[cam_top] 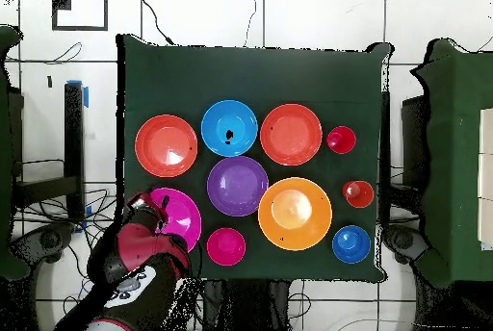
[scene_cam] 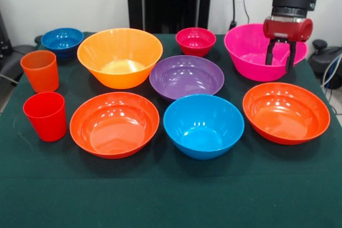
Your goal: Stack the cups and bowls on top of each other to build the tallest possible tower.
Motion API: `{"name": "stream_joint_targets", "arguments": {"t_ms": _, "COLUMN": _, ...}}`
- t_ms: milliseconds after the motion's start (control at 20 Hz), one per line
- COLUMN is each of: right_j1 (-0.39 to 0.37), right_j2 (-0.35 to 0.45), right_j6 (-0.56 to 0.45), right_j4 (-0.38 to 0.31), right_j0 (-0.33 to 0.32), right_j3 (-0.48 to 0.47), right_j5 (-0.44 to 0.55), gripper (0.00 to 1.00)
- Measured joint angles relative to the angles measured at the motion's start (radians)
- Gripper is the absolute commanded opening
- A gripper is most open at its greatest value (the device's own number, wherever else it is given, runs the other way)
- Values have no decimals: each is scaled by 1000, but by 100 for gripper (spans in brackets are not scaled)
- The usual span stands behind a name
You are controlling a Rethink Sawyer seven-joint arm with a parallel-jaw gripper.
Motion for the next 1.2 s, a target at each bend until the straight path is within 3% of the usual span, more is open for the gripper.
{"name": "stream_joint_targets", "arguments": {"t_ms": 200, "right_j1": 0, "right_j2": 19, "right_j6": 0, "right_j4": 0, "right_j0": -17, "right_j3": 0, "right_j5": -25, "gripper": 100}}
{"name": "stream_joint_targets", "arguments": {"t_ms": 250, "right_j1": 0, "right_j2": 31, "right_j6": 0, "right_j4": 0, "right_j0": -31, "right_j3": 0, "right_j5": -50, "gripper": 0}}
{"name": "stream_joint_targets", "arguments": {"t_ms": 900, "right_j1": 0, "right_j2": 32, "right_j6": 0, "right_j4": 14, "right_j0": -26, "right_j3": 1, "right_j5": -84, "gripper": 0}}
{"name": "stream_joint_targets", "arguments": {"t_ms": 1200, "right_j1": -46, "right_j2": 20, "right_j6": 0, "right_j4": 14, "right_j0": -23, "right_j3": 33, "right_j5": -83, "gripper": 0}}
